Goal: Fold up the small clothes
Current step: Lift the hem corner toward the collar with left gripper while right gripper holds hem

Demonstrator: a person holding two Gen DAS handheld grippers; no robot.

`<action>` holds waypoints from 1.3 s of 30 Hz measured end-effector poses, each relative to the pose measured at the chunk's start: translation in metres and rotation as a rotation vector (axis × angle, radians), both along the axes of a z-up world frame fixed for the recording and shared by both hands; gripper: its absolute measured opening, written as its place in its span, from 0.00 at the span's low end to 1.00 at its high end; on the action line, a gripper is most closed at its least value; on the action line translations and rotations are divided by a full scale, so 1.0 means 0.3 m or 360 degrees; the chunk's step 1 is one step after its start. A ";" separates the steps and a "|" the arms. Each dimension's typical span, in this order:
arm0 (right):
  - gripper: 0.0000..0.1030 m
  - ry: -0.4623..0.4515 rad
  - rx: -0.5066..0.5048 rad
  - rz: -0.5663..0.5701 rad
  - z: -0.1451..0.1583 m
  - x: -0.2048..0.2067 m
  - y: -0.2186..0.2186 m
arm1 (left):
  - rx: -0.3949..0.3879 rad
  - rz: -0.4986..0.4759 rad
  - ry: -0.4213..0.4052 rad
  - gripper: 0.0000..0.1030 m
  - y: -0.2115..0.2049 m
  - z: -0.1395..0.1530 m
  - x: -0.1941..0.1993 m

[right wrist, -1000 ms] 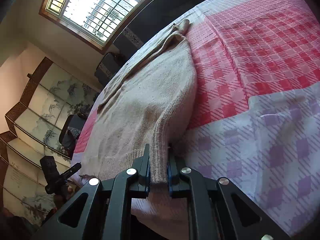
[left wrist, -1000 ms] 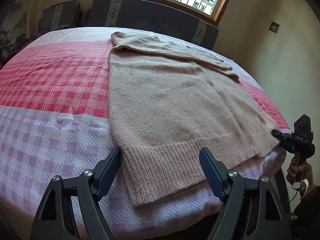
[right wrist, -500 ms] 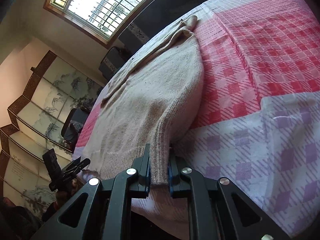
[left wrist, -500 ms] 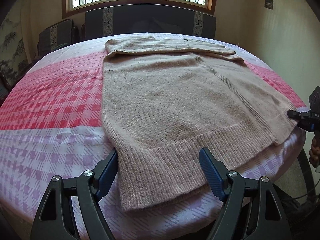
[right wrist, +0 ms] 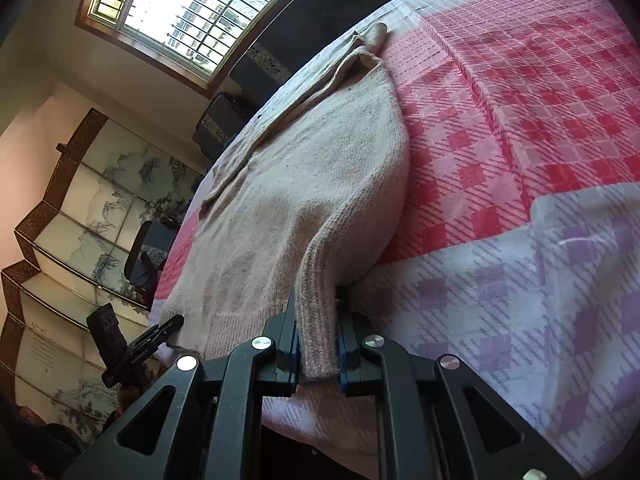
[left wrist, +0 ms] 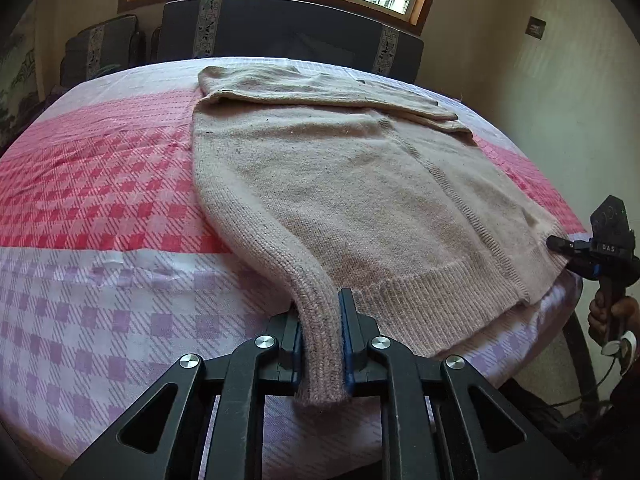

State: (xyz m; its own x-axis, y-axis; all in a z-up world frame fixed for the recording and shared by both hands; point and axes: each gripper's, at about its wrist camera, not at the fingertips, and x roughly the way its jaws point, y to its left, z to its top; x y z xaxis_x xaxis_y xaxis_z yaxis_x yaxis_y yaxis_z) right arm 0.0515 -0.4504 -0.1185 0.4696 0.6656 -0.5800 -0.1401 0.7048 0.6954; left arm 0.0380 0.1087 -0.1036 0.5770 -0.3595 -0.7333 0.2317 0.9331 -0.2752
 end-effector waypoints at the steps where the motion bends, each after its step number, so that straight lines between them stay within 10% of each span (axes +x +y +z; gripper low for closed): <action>1: 0.12 0.0004 0.0002 0.0000 0.001 0.000 0.000 | -0.0060 0.0002 0.0022 0.14 0.015 -0.002 0.003; 7: 0.11 -0.0016 0.0002 0.0020 0.002 0.001 -0.004 | -0.0442 -0.0004 0.0138 0.15 0.111 -0.022 0.011; 15: 0.11 -0.0016 0.0044 0.0067 -0.004 -0.001 -0.010 | -0.0642 -0.0047 0.0212 0.65 0.152 -0.013 0.021; 20: 0.11 -0.0001 0.0095 0.0064 -0.007 0.004 -0.016 | -0.0591 -0.0055 0.0167 0.74 0.105 -0.002 0.032; 22: 0.11 0.0014 0.0126 0.0053 -0.016 0.007 -0.024 | -0.0556 -0.0063 0.0164 0.66 0.087 -0.001 0.035; 24: 0.11 0.0025 0.0139 0.0040 -0.017 0.006 -0.029 | -0.0482 -0.0080 0.0270 0.10 0.061 -0.031 0.054; 32: 0.08 0.0022 0.0141 -0.0025 -0.019 -0.003 -0.032 | -0.0651 0.0040 0.0189 0.10 0.117 -0.036 0.012; 39: 0.08 0.0001 0.0491 -0.0068 0.003 0.005 -0.075 | -0.0702 0.0092 -0.0021 0.10 0.166 0.073 0.006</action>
